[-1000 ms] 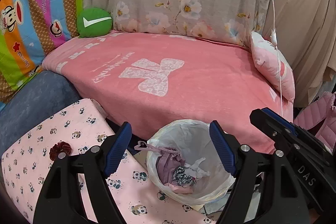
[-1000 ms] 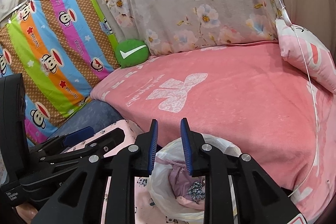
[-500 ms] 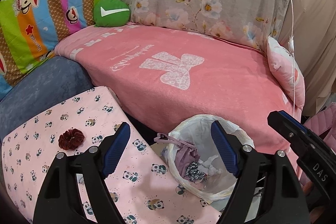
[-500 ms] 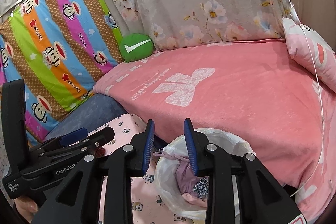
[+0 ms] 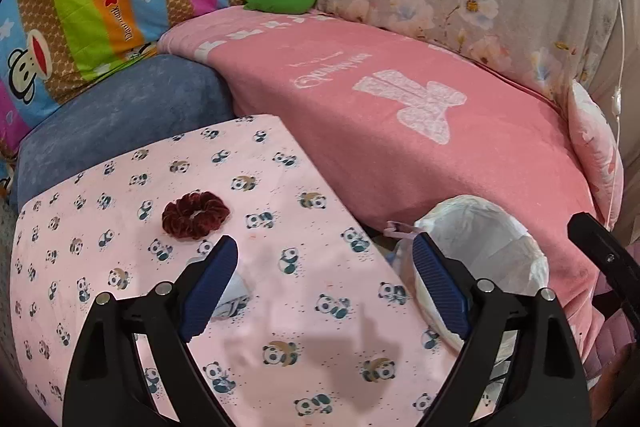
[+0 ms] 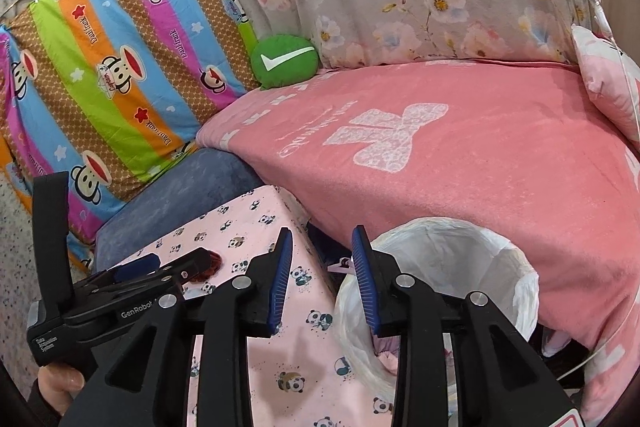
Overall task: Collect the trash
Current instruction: 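Move both tools back to the cushion, then grasp the grey-blue sock with the left tool while the right tool grasps the brown scrunchie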
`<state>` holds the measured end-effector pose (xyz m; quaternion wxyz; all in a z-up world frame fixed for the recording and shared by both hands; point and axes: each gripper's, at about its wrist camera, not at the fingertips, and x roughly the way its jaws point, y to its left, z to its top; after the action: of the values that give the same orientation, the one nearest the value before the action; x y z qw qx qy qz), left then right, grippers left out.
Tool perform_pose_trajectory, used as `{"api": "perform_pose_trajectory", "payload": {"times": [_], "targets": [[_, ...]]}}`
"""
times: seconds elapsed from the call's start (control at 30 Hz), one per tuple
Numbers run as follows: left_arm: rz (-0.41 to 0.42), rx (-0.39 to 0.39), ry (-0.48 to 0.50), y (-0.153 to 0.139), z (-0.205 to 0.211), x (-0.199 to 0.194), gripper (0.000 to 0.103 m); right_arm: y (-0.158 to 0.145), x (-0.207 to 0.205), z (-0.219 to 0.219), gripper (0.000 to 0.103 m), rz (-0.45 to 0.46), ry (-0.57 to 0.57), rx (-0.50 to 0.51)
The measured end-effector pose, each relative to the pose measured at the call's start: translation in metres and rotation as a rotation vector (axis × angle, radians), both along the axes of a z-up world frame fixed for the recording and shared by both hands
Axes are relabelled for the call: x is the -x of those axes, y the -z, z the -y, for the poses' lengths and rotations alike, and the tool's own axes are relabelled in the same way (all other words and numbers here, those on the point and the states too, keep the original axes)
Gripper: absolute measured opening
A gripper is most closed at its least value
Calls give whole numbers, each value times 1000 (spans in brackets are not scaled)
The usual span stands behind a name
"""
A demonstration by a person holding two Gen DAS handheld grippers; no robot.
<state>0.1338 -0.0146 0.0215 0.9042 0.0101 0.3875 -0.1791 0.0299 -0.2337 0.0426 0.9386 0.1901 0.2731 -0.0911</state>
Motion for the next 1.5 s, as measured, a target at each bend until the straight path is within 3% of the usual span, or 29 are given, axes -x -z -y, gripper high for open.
{"api": "perform_pose_trajectory", "payload": {"times": [0.37, 0.7, 0.8, 0.87, 0.97, 1.17, 1.3, 1.4, 1.5], "targets": [[-179, 6, -147, 58, -62, -37, 85, 33, -38, -51, 32, -78, -84, -21], [-317, 70, -144, 103, -86, -58, 84, 62, -81, -95, 32, -153, -151, -24], [-352, 107, -123, 111, -89, -61, 64, 69, -91, -105, 32, -168, -164, -21], [-379, 141, -94, 115, -91, -62, 43, 74, -101, -115, 33, -182, -177, -16], [-359, 153, -85, 111, -99, -58, 33, 78, -111, -122, 33, -193, -191, -10], [-290, 158, -152, 90, -140, -62, 32, 86, -140, -145, 33, -214, -244, 9], [-236, 112, -208, 79, -163, -72, 32, 94, -167, -164, 33, -234, -289, 13], [-195, 64, -243, 72, -177, -81, 32, 102, -187, -178, 45, -245, -312, 5], [-168, 20, -265, 70, -184, -92, 32, 112, -209, -189, 45, -265, -320, 1]]}}
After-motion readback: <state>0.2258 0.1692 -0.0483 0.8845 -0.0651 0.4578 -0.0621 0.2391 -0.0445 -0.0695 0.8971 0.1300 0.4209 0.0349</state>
